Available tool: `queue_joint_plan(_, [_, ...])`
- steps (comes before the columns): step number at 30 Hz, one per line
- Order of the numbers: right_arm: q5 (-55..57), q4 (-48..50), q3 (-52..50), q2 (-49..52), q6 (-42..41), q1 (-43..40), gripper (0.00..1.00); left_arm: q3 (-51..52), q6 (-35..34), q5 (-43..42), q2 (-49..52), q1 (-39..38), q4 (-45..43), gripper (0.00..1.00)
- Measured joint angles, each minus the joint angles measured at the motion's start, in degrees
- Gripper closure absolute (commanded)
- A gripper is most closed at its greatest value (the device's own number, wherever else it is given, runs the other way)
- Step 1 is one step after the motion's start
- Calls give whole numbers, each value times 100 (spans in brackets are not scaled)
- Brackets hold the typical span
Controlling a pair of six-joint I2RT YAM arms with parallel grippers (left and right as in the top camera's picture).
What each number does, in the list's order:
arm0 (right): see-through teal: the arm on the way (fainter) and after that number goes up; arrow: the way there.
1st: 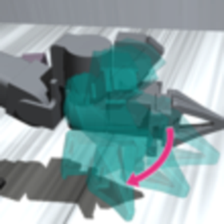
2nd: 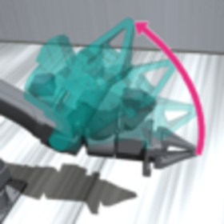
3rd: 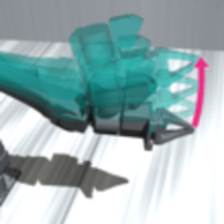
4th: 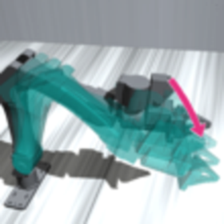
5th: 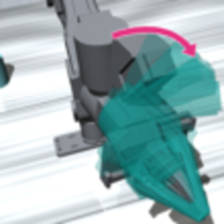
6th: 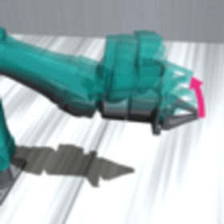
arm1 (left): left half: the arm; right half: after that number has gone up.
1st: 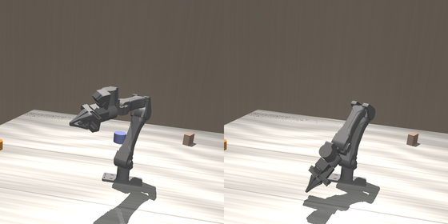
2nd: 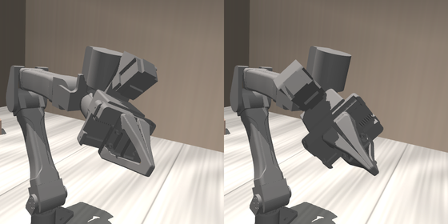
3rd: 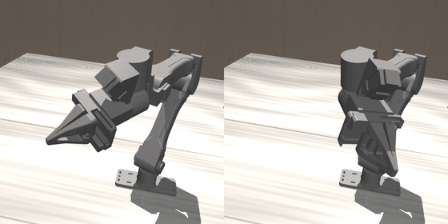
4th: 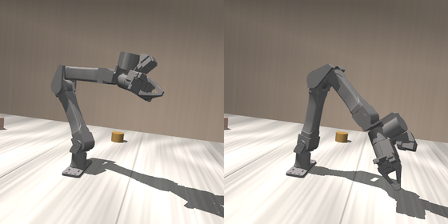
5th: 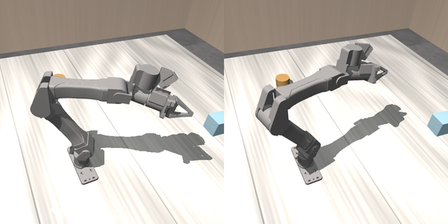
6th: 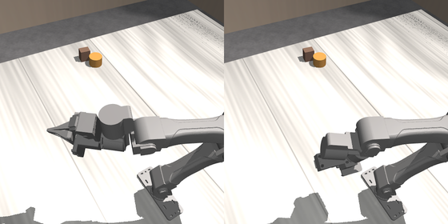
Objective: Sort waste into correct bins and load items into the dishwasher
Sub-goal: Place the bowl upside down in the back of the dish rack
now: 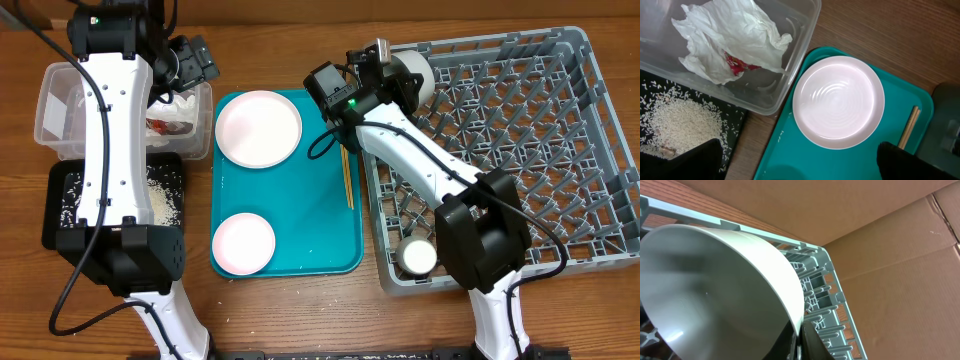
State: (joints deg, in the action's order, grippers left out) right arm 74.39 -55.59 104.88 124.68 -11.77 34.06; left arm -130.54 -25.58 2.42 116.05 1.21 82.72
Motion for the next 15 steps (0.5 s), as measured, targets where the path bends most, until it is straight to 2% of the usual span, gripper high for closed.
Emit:
queue_joint_plan(7, [-157, 162, -24, 0, 7, 179, 56, 0, 0, 0, 0, 0, 0, 0])
queue_joint_plan(15, [-166, 181, -24, 0, 7, 376, 50, 0, 0, 2, 0, 0, 0, 0])
